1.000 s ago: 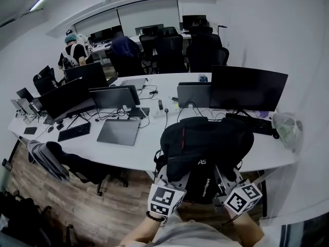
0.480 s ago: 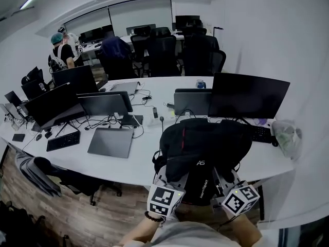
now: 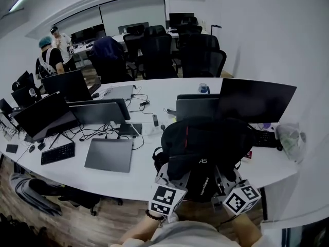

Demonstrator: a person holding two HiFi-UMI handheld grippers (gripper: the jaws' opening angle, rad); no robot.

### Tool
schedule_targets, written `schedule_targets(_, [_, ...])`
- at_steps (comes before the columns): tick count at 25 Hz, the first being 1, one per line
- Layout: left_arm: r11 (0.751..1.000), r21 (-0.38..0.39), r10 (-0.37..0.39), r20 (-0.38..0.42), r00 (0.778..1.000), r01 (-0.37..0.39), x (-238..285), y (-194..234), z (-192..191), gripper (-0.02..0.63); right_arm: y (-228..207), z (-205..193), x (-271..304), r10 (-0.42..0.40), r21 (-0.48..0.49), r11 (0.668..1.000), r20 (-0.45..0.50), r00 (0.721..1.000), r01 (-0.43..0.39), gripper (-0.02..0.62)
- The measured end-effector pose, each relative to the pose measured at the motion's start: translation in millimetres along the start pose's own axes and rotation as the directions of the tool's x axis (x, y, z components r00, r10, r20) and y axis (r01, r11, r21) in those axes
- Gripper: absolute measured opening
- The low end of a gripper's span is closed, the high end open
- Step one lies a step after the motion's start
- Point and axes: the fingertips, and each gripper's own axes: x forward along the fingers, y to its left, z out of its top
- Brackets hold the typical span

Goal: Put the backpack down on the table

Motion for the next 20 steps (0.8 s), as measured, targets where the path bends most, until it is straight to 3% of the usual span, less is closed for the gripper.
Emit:
schedule_targets(9, [1.0,-0.006,-0.009,-0.001,1.0,0.009,33,41,-3,0.072,-18,2,49,-0.005,-0.011,1.0,-0.009,1.0,0.005,0.035])
schedule_targets(20, [1.0,-0.016,0.019,-0.025,1.0,-0.019,100,63,-3,0.072,-73,20,92,0.0,0.007,1.0,-0.02,1.0,0.0,0.037])
